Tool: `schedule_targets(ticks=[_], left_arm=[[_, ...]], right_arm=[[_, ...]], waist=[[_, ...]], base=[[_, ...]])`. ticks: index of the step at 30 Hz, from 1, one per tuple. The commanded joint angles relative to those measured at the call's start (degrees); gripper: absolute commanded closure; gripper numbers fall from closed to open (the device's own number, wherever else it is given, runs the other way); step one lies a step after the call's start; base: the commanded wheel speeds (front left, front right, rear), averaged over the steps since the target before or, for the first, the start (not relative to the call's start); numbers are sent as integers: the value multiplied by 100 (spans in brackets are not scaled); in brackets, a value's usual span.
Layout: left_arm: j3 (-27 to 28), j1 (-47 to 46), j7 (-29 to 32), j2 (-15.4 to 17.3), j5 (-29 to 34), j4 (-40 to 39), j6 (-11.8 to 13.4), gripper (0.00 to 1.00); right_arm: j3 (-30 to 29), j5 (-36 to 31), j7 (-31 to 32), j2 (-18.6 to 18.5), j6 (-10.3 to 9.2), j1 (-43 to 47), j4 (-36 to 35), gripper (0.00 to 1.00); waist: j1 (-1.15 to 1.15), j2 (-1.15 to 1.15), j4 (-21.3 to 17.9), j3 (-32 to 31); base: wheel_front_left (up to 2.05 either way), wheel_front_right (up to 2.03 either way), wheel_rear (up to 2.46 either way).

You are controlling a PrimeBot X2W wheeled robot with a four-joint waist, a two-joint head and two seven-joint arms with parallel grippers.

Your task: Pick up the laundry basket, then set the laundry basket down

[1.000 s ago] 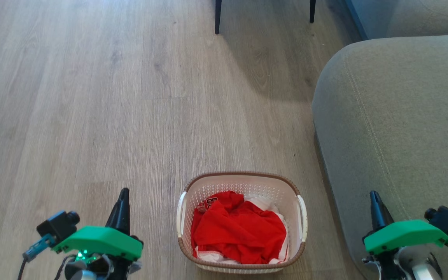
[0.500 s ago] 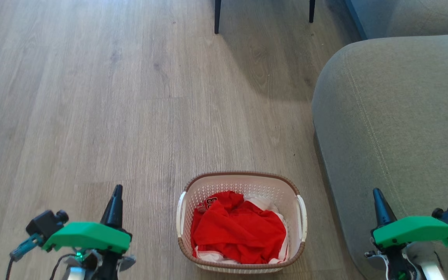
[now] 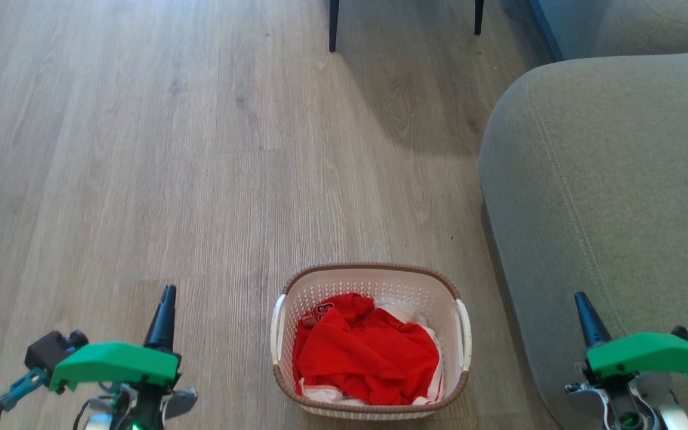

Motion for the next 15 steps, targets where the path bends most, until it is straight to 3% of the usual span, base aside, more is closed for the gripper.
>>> schedule_targets(ticks=[1, 15], left_arm=[[182, -373, 37, 95, -147, -152, -69, 100], [441, -441, 274, 90, -1017, -96, -181, 100]], right_arm=[[30, 160, 44, -88, 28, -347, -174, 100], [-110, 1015, 277, -83, 32, -402, -163, 100]], waist=[[0, 0, -1, 0], [0, 0, -8, 2]], base=[[0, 0, 0], [0, 0, 0]])
